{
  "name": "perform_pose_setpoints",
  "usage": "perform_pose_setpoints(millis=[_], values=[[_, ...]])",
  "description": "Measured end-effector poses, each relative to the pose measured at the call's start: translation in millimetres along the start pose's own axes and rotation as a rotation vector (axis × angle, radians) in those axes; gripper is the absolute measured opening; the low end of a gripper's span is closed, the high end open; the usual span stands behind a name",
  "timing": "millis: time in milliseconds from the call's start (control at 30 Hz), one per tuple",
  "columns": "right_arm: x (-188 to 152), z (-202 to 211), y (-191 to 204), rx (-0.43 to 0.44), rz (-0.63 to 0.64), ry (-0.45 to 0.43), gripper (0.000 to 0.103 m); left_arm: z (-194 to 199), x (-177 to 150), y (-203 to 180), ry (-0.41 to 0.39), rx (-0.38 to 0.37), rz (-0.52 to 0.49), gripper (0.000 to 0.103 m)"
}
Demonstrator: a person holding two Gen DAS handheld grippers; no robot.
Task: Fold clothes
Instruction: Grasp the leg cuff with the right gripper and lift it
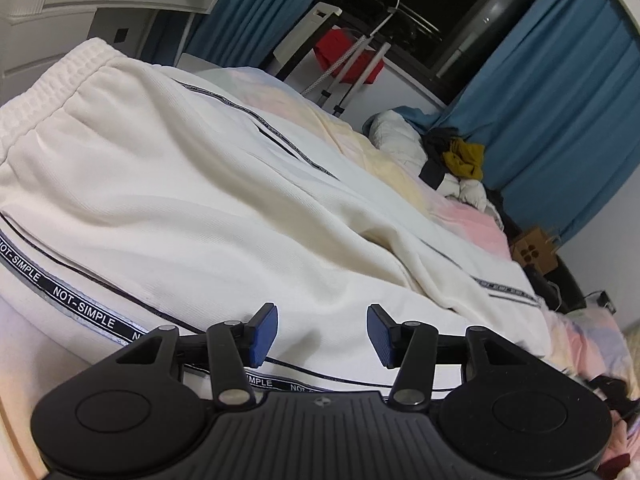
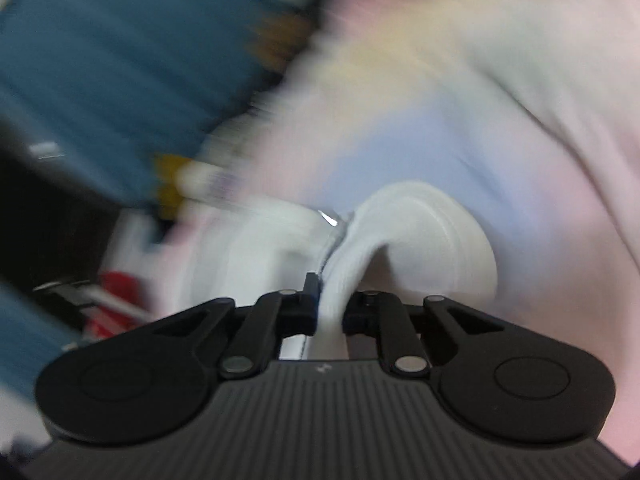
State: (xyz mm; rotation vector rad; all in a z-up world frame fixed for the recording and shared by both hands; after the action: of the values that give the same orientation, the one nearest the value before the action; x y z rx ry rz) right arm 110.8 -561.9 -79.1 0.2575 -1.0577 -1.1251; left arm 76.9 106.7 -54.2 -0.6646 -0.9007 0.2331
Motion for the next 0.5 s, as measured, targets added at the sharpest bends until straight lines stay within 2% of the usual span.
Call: perform_pose_setpoints(millis=[67,100,133,200,333,367,400,433,500], values=[[9,34,33,0.171,0.133,-0.158,0.011,2,1,0,-0.005,0.0,0.007,0.052],[9,46,42,0.219,0.18,-0.213,0.011,2,2,0,-0.007,0.001,0.011,0.052],[9,49,43,0.214,0.192,-0.231,0.011,3,2,1,-0.009,0.001,0.014,0.052],[7,33,24,0.095,0.126,-0.152,0.011,5,3,1,-0.014,0.001,0.021,0.052],[-15,-18,-56,-0.268,-0.073,0.167,0.012,8,5,2,-0.023,0.002,0.036,0.052],[-20,-25,-71,-0.294,-0.12,0.216,0.012,9,6,2,-0.025,0.002,0.039,0.053],[-22,-29,-81,-0.284,-0.172,0.239,0.012,9,6,2,-0.027,0.002,0.043,0.053],[-21,-29,-86,-0.26,-0.211,0.24,0.012,11,7,2,-0.03,0.003,0.047,0.053],[-16,-25,-81,-0.248,-0.201,0.208,0.012,27,14,6,-0.051,0.025,0.066,0.058]])
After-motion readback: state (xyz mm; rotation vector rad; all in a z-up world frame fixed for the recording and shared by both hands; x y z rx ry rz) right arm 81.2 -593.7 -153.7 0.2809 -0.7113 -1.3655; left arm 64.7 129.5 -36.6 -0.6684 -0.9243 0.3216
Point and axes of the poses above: each gripper's, at about its wrist camera, not at the fingertips, and z roughly against the way its jaws point, y to its left, x to its top, the point moved 6 cm from there along -z, roughly the way its jaws point, and after that the axes turned 14 degrees about -x, right-handed, at the moved point
